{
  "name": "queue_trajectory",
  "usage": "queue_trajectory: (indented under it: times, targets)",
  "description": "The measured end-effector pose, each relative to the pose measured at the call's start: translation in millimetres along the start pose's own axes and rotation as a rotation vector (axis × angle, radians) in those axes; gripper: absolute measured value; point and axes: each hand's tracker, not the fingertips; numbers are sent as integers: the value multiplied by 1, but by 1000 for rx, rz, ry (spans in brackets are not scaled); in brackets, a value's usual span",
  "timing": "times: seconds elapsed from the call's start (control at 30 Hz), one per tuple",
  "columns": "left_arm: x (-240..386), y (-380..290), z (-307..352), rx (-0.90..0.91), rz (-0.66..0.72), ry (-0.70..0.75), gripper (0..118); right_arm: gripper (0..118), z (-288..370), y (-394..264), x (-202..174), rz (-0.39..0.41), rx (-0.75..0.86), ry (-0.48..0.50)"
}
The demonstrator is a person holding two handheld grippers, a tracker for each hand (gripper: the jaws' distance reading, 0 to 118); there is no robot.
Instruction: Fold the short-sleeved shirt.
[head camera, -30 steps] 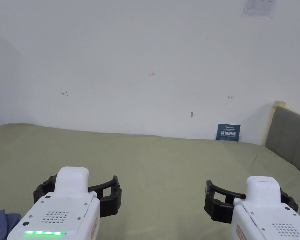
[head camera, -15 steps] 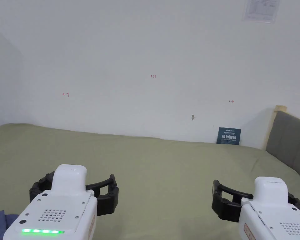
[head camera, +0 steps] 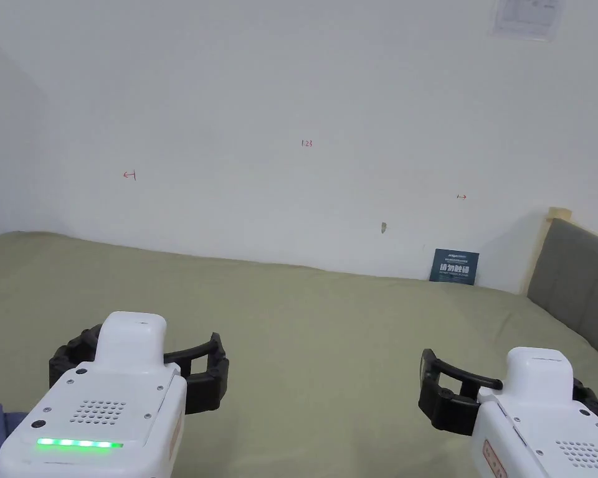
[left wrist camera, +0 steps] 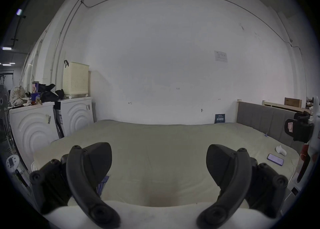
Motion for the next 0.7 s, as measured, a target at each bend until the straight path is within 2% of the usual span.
queue_trajectory:
  times: [0.07, 0.23, 0.37, 0.5, 0.7]
  targets:
    - [-1, 0, 0, -1, 2, -1, 114, 118, 1, -1, 1, -12, 0, 9]
    - [-2, 0, 1, 2, 15, -3, 114, 118, 1, -5, -1, 23, -18, 14]
    - [-2, -1, 2, 4, 27, 6, 114, 118, 3, -4, -2, 22, -12, 37]
    - [-3, -3, 1, -5, 38, -8, 114, 118, 2, -4, -5, 60, -1, 2]
    - [-2, -4, 1, -6, 24, -7, 114, 118, 4, 0, -2, 14, 3, -12]
